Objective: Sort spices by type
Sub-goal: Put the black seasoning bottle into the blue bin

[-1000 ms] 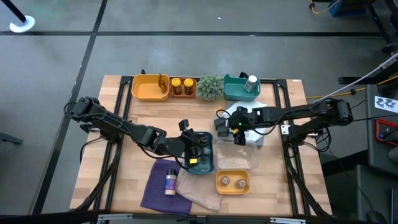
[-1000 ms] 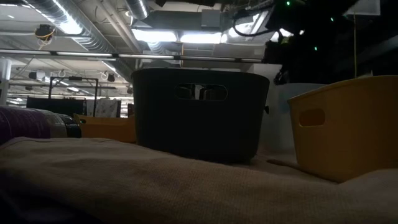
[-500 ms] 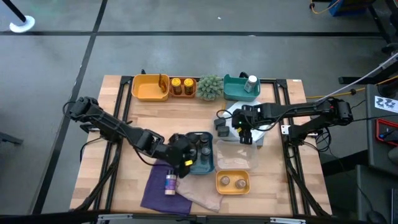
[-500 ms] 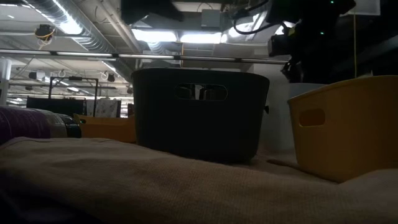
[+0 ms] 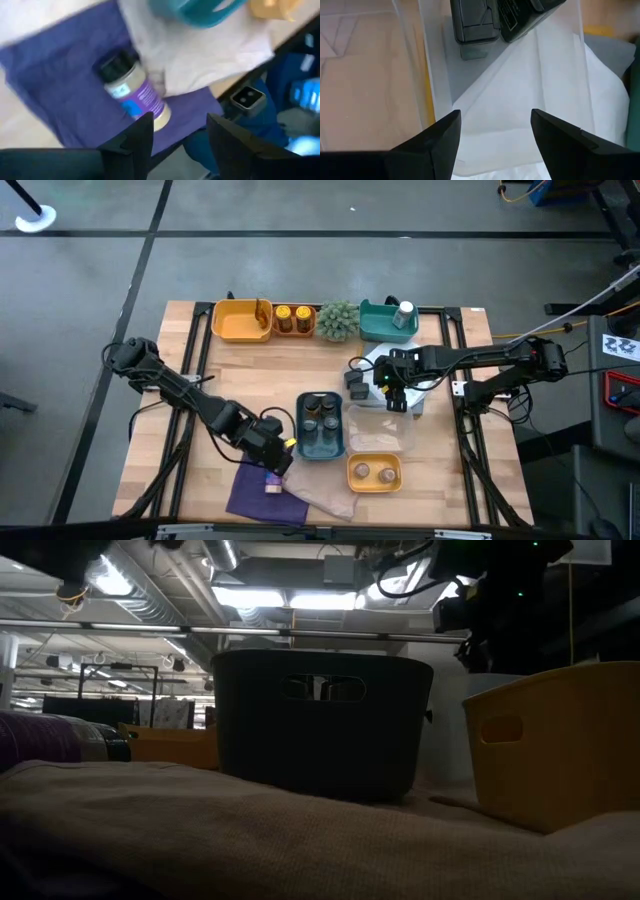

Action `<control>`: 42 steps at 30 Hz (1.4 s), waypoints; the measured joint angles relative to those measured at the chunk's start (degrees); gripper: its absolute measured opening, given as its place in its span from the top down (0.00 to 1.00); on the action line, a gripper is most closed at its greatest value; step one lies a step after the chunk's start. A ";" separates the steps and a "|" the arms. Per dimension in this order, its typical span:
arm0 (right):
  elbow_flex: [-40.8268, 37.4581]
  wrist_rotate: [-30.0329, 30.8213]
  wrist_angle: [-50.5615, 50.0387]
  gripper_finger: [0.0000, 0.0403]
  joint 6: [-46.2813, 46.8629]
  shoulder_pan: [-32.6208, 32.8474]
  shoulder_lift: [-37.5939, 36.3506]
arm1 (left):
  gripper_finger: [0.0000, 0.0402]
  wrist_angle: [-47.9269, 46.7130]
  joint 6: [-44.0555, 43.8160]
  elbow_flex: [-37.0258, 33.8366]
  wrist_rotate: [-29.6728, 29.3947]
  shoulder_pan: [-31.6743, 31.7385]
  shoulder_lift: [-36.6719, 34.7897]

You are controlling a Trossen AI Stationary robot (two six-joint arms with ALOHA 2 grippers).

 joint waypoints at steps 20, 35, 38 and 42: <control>0.00 -0.04 0.05 0.40 0.02 0.00 0.00 | 0.59 -0.56 -17.65 0.02 -0.66 -4.33 12.04; -0.01 -0.04 0.08 0.40 0.02 0.00 0.00 | 0.59 -0.66 -17.55 0.07 -2.03 -4.15 12.38; 0.00 -0.04 0.13 0.40 0.02 0.00 0.00 | 0.59 -0.62 -18.12 0.08 -2.20 -4.15 13.52; 0.00 -0.04 0.04 0.40 0.02 0.00 0.00 | 0.59 0.55 -19.14 0.22 -2.30 -4.13 15.31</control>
